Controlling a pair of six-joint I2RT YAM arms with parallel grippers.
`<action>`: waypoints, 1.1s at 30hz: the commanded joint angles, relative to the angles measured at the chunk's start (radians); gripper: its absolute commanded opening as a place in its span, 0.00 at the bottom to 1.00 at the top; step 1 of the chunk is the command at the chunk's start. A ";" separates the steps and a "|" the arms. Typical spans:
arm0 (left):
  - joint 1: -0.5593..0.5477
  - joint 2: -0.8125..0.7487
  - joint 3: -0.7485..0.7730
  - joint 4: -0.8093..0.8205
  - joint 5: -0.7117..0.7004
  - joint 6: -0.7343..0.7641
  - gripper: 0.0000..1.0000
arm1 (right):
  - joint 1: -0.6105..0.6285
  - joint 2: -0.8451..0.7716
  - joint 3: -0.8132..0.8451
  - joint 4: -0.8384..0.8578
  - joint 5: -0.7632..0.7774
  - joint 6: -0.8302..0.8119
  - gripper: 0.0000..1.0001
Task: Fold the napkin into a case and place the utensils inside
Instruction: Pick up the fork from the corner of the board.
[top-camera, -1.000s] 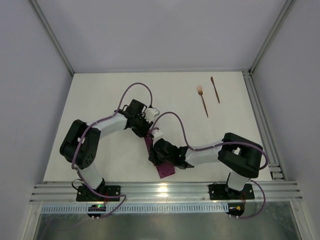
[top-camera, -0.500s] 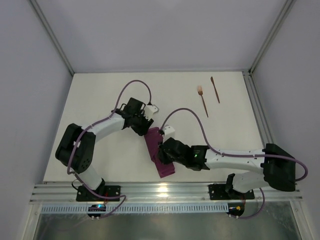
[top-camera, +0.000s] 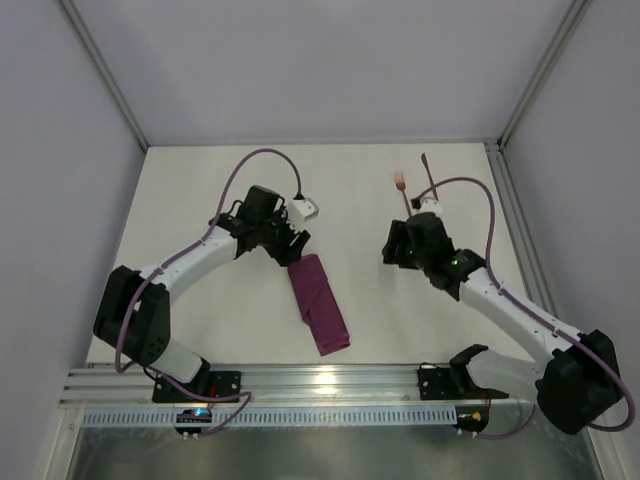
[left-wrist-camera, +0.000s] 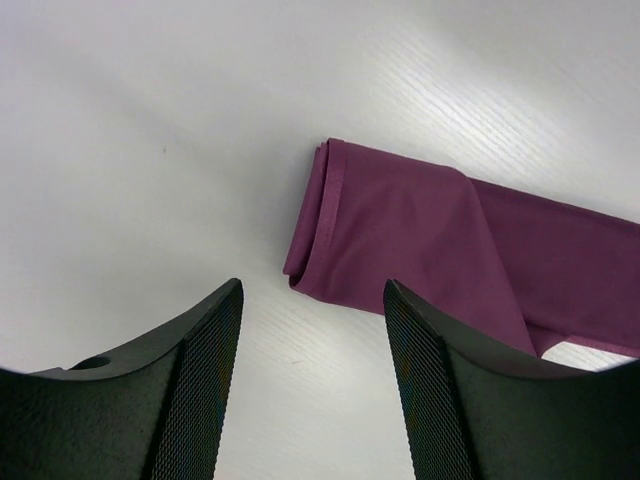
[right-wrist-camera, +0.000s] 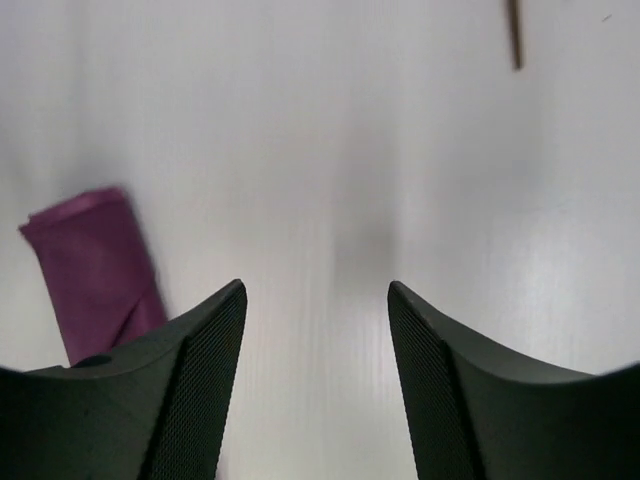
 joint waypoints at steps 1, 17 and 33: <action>0.002 -0.034 0.075 -0.057 0.009 0.018 0.61 | -0.223 0.177 0.178 -0.032 -0.104 -0.212 0.65; 0.014 -0.051 0.135 -0.166 -0.084 0.033 0.65 | -0.405 1.136 1.029 -0.273 -0.138 -0.389 0.61; 0.016 -0.078 0.212 -0.367 0.080 0.099 0.63 | -0.349 0.789 0.705 -0.058 -0.295 -0.485 0.04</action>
